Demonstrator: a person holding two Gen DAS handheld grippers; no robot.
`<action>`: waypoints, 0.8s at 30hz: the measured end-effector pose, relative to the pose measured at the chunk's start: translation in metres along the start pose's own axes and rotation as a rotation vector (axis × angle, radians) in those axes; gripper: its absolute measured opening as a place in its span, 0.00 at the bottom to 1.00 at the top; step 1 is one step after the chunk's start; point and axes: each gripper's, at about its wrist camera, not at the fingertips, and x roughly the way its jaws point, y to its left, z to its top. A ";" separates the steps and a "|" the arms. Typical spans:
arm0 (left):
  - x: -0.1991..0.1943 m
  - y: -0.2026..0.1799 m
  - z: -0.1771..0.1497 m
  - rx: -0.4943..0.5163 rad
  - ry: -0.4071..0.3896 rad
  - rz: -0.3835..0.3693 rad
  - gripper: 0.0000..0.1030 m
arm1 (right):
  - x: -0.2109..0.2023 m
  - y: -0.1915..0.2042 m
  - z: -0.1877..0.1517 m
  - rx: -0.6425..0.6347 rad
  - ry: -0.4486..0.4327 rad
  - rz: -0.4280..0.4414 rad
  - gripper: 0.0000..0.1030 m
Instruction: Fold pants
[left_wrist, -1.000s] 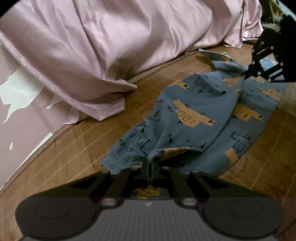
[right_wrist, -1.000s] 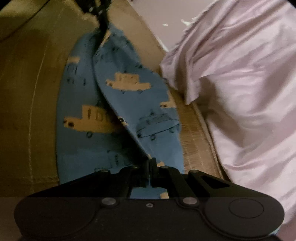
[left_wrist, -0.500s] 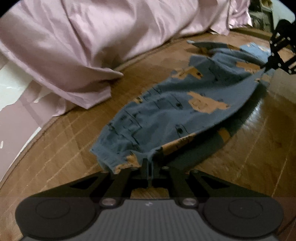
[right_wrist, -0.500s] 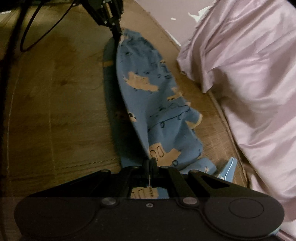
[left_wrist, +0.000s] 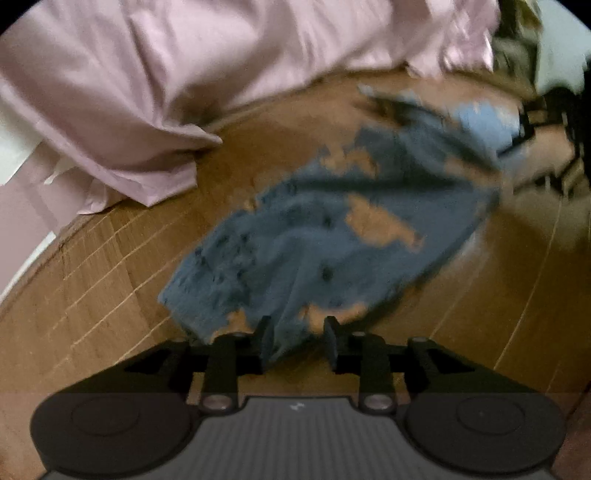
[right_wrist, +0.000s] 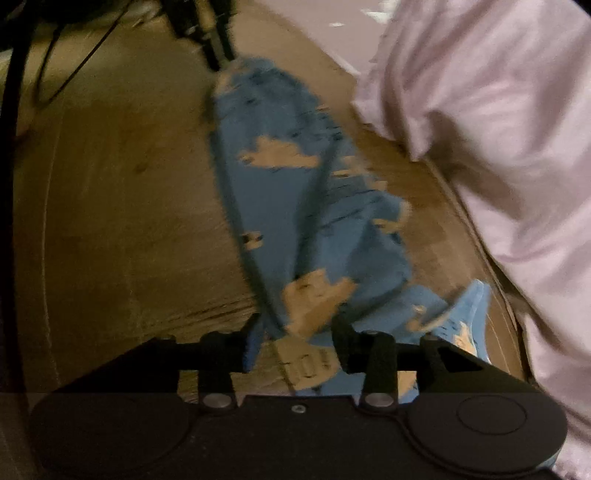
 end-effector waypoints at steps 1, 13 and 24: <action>0.000 -0.002 0.008 -0.047 -0.031 -0.019 0.36 | -0.003 -0.010 0.001 0.040 -0.007 -0.023 0.58; 0.074 -0.067 0.071 -0.352 -0.128 -0.132 0.80 | 0.067 -0.188 0.012 0.650 0.027 -0.093 0.81; 0.059 -0.170 0.105 -0.172 -0.275 -0.174 0.91 | 0.114 -0.234 0.018 0.959 0.189 0.109 0.82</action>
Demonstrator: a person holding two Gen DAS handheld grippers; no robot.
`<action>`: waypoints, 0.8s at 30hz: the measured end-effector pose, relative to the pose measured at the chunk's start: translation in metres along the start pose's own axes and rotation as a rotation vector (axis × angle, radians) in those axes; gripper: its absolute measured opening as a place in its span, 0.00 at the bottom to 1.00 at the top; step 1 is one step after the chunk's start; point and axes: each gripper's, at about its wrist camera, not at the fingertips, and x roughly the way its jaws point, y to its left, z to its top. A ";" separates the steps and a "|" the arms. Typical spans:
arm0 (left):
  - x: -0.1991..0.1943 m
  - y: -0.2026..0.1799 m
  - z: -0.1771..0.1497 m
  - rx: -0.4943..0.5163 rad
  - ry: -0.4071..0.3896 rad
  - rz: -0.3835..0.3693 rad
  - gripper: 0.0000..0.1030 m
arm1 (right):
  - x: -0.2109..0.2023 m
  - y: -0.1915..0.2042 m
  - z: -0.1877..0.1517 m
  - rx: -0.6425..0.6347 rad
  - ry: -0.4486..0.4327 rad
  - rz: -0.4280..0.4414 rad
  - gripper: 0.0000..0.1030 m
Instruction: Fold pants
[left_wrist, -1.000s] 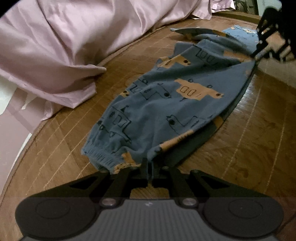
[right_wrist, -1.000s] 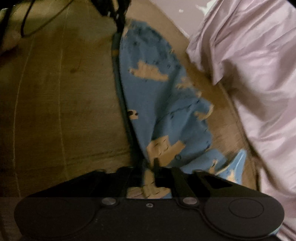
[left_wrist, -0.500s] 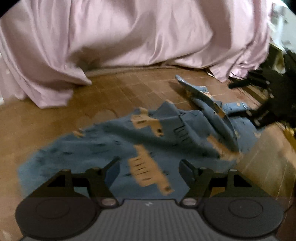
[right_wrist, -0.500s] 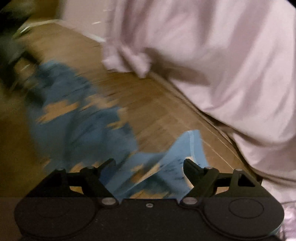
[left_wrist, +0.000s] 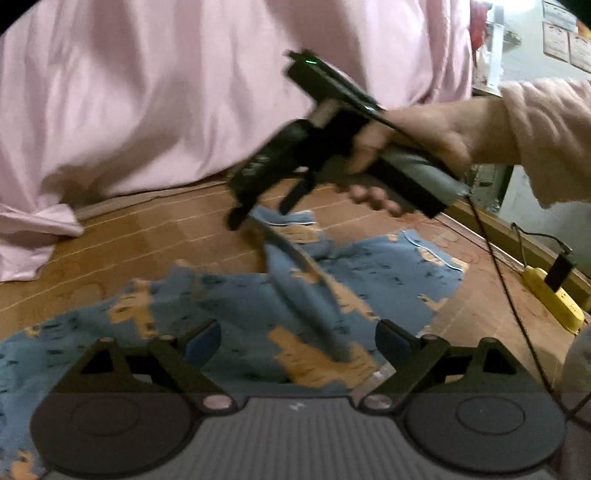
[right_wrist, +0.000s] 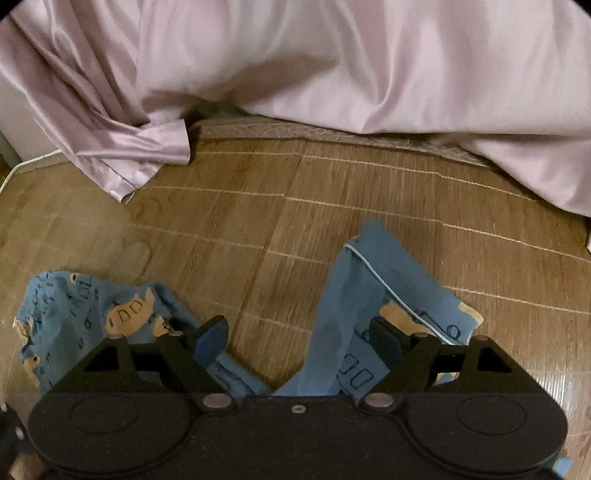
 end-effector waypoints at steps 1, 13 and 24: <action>0.004 -0.008 -0.001 -0.008 0.000 0.000 0.91 | 0.001 0.000 -0.001 -0.008 0.007 -0.002 0.82; 0.070 -0.066 0.000 0.086 0.109 0.131 0.16 | 0.019 0.001 0.025 0.006 0.065 -0.121 0.75; 0.065 -0.055 0.004 0.020 0.119 0.115 0.00 | 0.006 -0.024 0.023 0.091 -0.024 -0.131 0.00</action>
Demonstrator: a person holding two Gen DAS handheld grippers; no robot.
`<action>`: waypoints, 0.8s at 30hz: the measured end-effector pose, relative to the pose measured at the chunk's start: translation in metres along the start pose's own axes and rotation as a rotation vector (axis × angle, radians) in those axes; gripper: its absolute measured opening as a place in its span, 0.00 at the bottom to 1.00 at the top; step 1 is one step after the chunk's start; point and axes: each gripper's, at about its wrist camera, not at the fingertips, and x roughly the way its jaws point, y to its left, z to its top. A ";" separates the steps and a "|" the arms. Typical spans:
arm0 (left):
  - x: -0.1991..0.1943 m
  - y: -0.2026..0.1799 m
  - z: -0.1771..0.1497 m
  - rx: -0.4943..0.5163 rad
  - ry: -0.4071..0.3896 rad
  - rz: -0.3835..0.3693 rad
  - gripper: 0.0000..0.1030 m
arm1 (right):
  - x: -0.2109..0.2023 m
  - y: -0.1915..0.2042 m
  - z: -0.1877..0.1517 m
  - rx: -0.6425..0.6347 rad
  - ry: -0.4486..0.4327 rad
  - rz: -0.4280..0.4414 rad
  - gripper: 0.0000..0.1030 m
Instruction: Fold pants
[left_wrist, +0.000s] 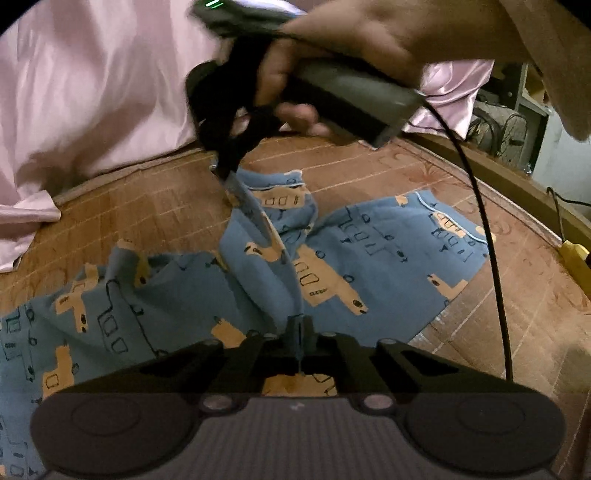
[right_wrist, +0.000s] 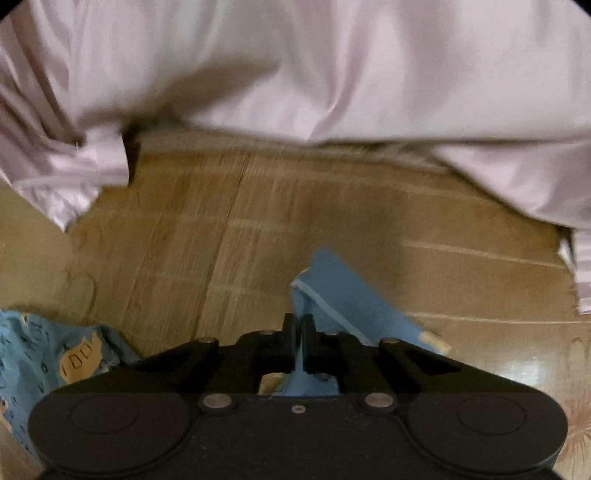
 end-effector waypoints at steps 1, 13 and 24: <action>-0.002 0.000 0.001 0.002 -0.004 -0.005 0.00 | -0.012 -0.010 -0.003 0.028 -0.033 0.020 0.00; -0.017 -0.022 -0.007 0.139 0.011 -0.111 0.00 | -0.130 -0.128 -0.127 0.266 -0.265 0.042 0.05; -0.010 -0.022 -0.018 0.078 0.014 -0.003 0.09 | -0.051 -0.058 -0.069 0.065 -0.205 0.142 0.64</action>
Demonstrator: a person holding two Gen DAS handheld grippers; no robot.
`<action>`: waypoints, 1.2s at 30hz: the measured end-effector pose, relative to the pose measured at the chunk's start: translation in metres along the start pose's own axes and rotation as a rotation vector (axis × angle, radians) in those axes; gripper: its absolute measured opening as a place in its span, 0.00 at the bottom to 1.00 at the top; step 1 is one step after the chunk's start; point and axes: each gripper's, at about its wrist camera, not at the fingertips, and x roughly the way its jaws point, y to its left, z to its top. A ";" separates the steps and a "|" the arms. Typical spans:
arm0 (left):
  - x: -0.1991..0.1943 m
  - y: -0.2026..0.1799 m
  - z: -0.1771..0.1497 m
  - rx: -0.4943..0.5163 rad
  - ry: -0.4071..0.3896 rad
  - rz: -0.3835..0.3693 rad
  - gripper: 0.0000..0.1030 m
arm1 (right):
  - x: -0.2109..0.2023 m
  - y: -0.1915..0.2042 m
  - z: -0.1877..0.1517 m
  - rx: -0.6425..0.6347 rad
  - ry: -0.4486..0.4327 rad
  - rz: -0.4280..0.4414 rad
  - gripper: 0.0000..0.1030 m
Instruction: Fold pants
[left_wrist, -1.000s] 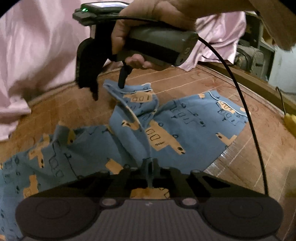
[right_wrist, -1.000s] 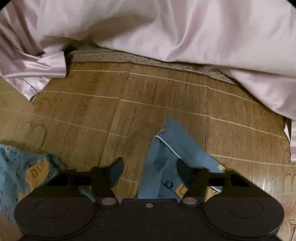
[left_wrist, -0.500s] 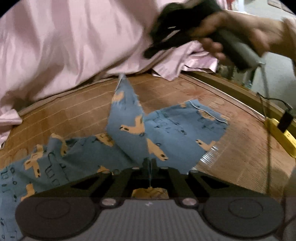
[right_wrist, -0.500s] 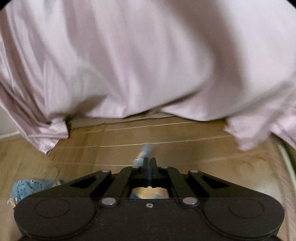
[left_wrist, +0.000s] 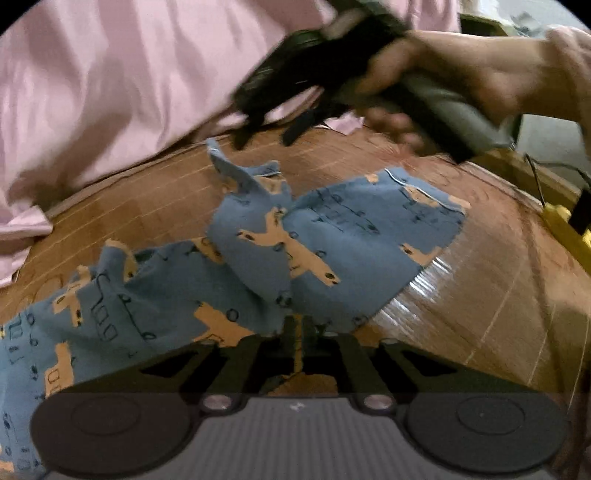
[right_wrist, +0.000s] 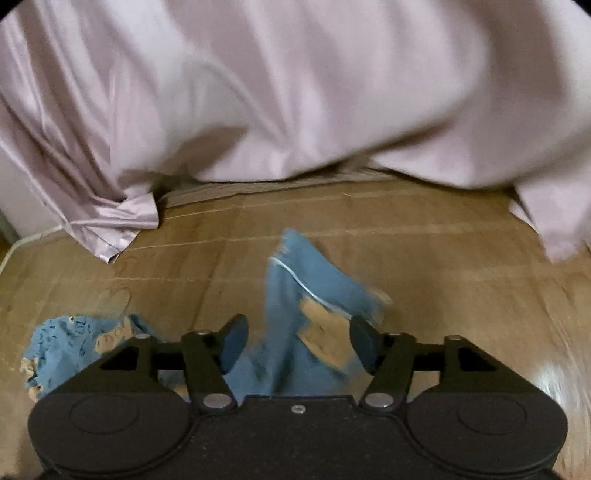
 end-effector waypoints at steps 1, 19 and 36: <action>0.000 0.000 0.000 -0.007 -0.002 0.000 0.13 | 0.012 0.008 0.010 -0.022 0.017 -0.014 0.66; 0.021 -0.001 0.016 -0.026 0.036 0.087 0.01 | -0.008 -0.035 0.027 0.207 -0.093 -0.099 0.03; 0.016 -0.017 0.005 0.146 0.081 -0.024 0.00 | -0.116 -0.112 -0.129 0.523 -0.125 -0.316 0.04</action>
